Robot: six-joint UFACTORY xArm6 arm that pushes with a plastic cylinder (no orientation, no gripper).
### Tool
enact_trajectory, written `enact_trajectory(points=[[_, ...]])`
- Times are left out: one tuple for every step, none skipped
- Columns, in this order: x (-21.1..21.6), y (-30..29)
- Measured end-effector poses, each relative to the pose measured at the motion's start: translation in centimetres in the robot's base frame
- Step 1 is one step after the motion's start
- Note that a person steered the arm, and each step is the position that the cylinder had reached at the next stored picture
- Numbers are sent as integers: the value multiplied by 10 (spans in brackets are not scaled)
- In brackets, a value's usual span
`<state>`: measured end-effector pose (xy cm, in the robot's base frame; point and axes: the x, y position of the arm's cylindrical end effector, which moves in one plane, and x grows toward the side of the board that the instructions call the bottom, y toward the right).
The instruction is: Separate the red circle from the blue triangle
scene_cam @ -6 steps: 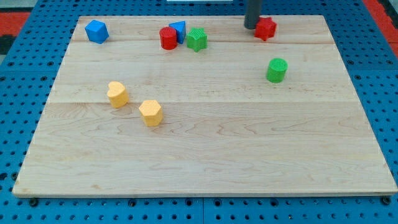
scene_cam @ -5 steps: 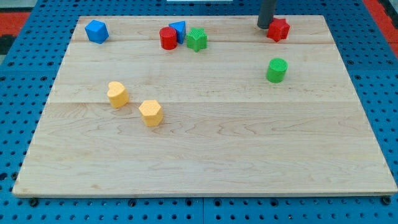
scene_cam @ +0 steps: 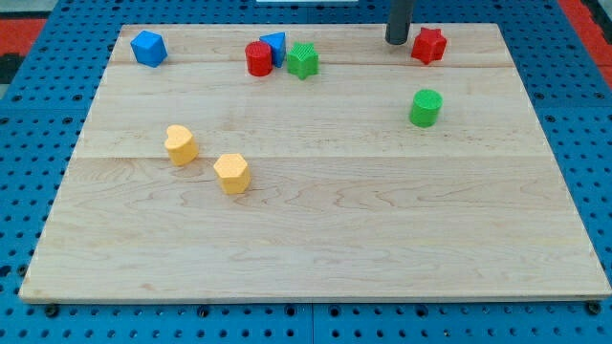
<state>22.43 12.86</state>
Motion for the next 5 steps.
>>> enact_trajectory(points=[[1, -19], [2, -62], [43, -80], [60, -108], [43, -73]])
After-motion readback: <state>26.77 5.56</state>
